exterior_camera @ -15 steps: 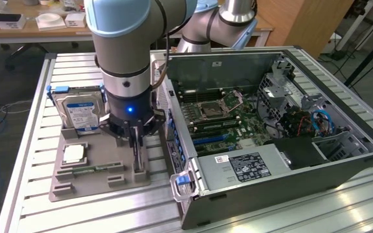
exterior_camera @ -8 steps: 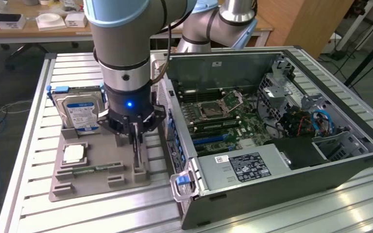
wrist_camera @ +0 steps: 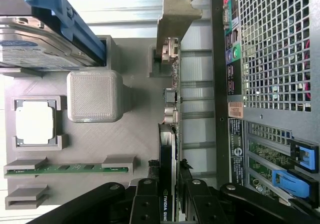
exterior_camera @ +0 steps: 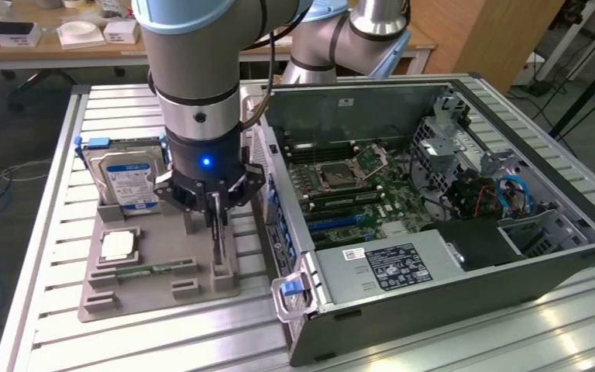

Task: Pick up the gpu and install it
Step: 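Pick up the gpu and move the gpu toward the slot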

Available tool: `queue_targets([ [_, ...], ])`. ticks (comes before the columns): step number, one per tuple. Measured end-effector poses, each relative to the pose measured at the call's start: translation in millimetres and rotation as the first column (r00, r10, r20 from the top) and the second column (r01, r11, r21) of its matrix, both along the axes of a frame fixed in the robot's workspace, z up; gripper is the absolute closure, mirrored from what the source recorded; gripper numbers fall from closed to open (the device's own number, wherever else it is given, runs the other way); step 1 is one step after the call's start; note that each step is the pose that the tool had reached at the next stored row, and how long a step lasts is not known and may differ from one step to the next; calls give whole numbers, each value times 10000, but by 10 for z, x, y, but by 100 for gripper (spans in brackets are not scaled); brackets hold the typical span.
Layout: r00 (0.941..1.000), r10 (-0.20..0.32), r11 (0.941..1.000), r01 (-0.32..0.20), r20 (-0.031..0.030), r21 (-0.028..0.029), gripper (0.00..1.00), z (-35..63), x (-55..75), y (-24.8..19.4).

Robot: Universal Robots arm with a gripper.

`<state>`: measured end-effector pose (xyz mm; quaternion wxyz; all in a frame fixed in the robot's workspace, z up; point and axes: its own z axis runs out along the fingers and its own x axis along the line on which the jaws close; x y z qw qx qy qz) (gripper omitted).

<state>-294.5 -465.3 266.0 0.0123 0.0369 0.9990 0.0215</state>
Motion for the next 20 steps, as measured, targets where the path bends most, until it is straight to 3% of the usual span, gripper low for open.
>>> queue_targets([
  [8, 10000, 0, 10000, 0, -1, -1, 74, 12, 0, 0],
  [20, 10000, -1, 10000, 1, 1, 0, 74, 126, 0, 0],
])
